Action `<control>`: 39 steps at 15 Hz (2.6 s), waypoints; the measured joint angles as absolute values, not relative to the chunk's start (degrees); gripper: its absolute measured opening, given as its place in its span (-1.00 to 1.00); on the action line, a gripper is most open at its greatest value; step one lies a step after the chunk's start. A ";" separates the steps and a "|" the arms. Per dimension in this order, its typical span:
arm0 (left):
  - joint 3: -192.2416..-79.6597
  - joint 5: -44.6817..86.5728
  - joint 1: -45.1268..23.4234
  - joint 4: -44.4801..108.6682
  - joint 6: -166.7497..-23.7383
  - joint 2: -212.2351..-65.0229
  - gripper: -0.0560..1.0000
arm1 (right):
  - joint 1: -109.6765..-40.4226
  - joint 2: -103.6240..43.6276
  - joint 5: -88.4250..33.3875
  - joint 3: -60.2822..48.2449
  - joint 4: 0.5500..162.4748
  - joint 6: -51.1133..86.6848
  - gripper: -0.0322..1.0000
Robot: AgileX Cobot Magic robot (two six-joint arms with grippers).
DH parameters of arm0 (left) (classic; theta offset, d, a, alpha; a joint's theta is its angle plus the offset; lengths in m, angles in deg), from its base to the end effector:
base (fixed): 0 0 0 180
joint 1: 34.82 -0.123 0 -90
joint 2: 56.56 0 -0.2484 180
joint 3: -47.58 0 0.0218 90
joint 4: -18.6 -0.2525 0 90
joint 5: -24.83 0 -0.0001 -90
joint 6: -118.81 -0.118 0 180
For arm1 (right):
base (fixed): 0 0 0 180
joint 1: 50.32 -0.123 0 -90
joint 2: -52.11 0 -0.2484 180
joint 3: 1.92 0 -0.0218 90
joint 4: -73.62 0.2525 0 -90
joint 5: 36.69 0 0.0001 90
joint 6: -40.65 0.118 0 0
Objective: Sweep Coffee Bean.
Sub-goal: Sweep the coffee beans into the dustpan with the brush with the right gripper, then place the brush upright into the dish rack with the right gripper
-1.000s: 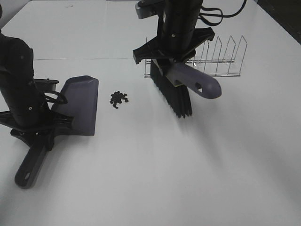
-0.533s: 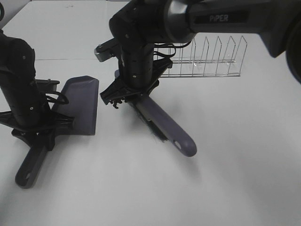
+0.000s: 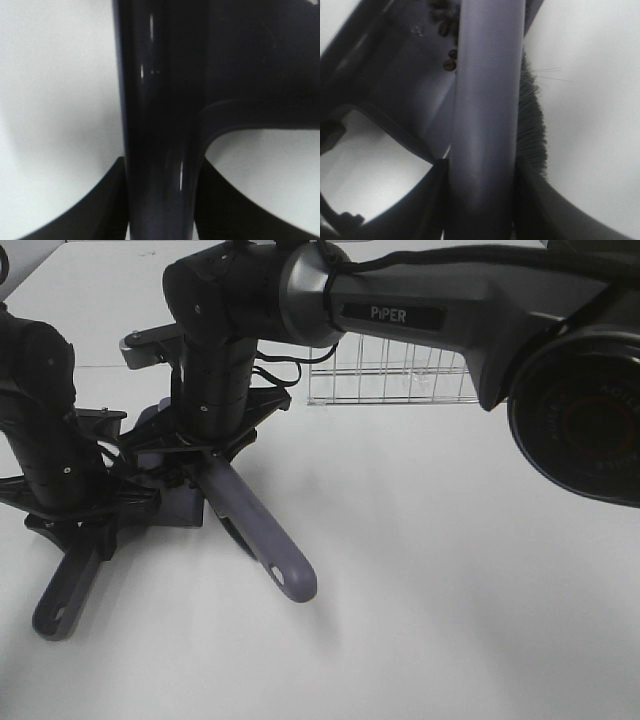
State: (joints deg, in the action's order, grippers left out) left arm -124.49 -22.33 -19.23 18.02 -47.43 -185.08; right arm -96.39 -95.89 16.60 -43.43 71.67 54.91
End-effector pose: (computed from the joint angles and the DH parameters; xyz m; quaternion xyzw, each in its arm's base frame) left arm 0.3248 -0.0897 0.0316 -0.0195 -0.9993 -0.0115 0.0296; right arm 0.3490 0.3576 0.0932 -0.2771 0.9446 0.0750 0.1594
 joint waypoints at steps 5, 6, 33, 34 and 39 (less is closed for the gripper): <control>-124.49 -22.33 -19.23 18.02 -47.49 -185.08 -0.23 | -96.39 -94.34 18.83 -45.26 64.34 56.92 -0.33; -124.49 -22.33 -19.23 18.02 -47.49 -185.08 -0.23 | -96.27 -93.25 19.75 -45.26 61.41 57.72 -0.33; -124.55 -22.33 -19.23 18.02 -47.49 -185.08 -0.23 | -66.08 -79.10 33.73 -31.17 63.42 50.39 -0.33; -124.55 -22.33 -19.23 18.02 -47.49 -185.08 -0.23 | -65.27 -79.16 33.73 -31.17 63.48 50.39 -0.33; -124.55 -22.33 -19.23 18.02 -47.49 -185.08 -0.23 | -63.90 -80.02 28.98 -31.00 66.86 49.53 -0.33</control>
